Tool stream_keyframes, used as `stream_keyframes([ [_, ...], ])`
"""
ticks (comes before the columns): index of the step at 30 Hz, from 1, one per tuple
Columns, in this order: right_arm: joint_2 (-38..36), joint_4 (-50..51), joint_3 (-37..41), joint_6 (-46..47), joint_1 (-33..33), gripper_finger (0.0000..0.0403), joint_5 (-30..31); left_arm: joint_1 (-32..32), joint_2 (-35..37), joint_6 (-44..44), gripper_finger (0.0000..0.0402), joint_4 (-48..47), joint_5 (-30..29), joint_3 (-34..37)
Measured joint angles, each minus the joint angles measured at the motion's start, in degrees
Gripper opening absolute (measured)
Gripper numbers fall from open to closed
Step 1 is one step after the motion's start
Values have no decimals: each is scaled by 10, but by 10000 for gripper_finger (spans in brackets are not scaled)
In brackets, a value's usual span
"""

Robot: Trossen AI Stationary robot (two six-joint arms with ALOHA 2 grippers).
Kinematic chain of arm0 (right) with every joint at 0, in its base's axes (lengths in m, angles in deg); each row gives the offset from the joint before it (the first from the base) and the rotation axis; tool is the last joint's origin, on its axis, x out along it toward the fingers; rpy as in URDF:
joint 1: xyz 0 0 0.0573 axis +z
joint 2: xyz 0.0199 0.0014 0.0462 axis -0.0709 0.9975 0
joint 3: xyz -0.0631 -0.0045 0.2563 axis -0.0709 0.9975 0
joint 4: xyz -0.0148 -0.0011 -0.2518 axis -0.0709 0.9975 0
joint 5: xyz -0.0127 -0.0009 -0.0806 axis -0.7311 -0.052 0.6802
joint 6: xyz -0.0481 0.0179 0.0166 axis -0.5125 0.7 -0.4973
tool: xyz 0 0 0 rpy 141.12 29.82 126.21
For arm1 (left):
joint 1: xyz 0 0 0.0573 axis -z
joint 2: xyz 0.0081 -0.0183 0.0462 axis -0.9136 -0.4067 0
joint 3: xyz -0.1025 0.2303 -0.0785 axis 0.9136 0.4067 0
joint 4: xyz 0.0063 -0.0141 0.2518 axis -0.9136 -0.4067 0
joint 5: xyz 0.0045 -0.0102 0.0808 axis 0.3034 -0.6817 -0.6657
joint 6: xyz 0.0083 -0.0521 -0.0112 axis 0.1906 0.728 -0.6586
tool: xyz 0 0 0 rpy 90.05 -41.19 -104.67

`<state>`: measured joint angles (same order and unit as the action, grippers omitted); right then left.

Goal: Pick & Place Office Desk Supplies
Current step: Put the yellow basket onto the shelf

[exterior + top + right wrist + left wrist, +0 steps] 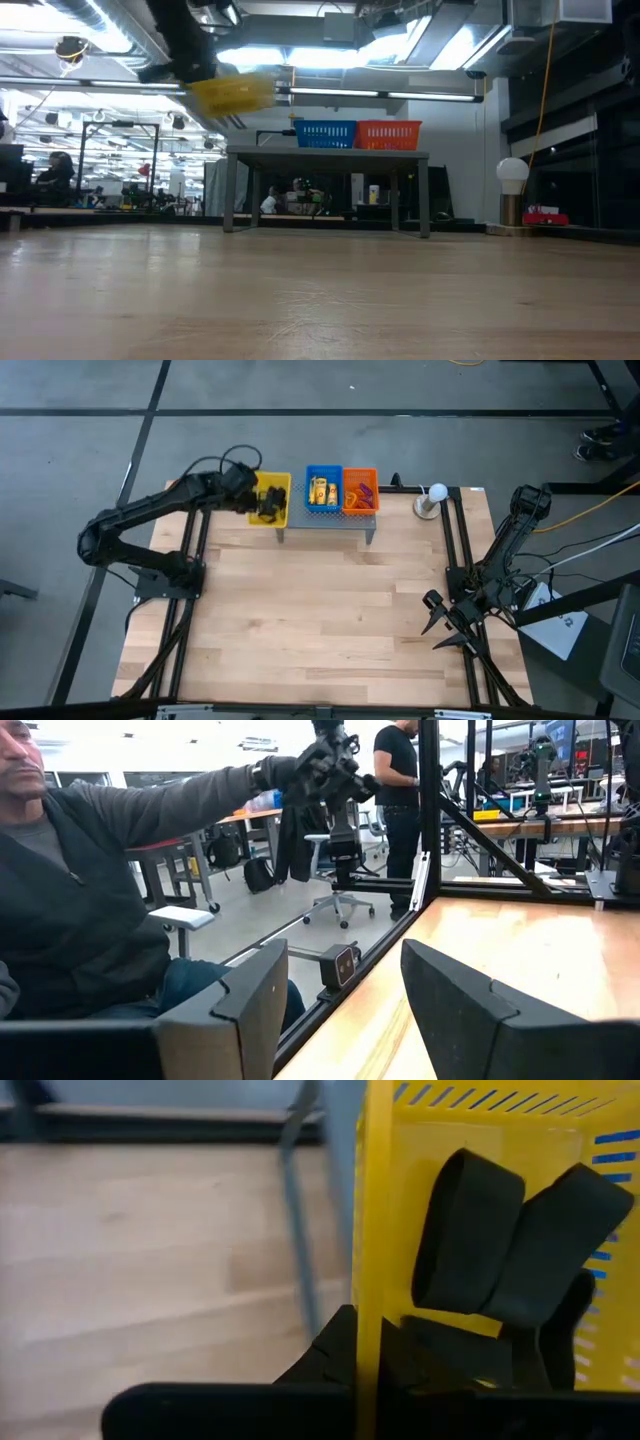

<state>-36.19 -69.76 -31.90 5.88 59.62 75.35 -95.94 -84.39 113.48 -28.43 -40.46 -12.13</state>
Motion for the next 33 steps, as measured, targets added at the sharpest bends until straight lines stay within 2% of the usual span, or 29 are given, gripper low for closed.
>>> stream_keyframes([
  [4,14,0,0,18,0,197,0,-50,-24,-10,2,69,62,0],
  [9,43,0,0,72,0,197,27,-112,-66,-31,2,80,125,0],
  [13,67,-1,0,108,0,197,43,-150,-89,-48,3,81,142,0],
  [17,82,-30,0,92,0,197,42,-170,-102,-54,3,83,152,0],
  [26,84,-62,0,33,0,197,9,-175,-103,-32,3,142,161,0],
  [33,84,-62,0,34,0,197,8,-165,-121,-27,3,149,150,0],
])
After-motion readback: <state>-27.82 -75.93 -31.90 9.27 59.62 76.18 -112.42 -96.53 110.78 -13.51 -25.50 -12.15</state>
